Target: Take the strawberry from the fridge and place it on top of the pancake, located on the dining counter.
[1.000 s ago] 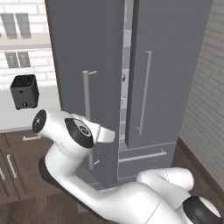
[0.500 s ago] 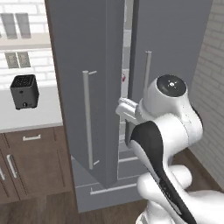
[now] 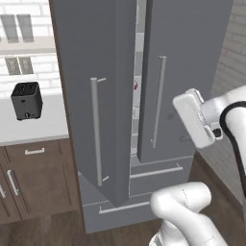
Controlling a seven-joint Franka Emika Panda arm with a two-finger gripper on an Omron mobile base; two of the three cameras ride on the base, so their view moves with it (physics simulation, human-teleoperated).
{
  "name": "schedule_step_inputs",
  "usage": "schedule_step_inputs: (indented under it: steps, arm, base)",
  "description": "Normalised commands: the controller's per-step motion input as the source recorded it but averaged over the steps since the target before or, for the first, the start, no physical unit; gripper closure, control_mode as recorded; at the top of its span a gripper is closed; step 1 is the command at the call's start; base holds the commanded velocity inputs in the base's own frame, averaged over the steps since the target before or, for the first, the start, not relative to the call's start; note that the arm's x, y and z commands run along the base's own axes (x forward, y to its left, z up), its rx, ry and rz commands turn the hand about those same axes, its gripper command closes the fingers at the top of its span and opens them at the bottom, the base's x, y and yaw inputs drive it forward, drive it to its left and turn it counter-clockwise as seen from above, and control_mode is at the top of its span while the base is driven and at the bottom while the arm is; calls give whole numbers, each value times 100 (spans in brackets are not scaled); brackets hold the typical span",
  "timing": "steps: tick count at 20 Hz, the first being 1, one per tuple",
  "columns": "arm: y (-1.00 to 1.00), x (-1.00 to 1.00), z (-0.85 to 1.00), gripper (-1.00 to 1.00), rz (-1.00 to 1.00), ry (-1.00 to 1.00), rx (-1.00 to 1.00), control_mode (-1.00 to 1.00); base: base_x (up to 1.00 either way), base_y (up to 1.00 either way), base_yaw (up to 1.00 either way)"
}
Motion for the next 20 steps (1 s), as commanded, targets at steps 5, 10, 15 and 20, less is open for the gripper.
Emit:
schedule_step_inputs:
  steps: [5, 10, 15, 20]
  arm:
    - [-8, 100, 3, -100, 24, 20, 39, -100]
    - [1, 100, -3, -100, 16, 3, 19, -100]
    - [63, 100, -9, -100, -1, 0, 0, -100]
    - [39, 99, -20, -100, -1, 0, -1, -100]
  base:
    - [0, 0, 0]
    - [0, 0, 0]
    - [0, 0, 0]
    - [0, 0, 0]
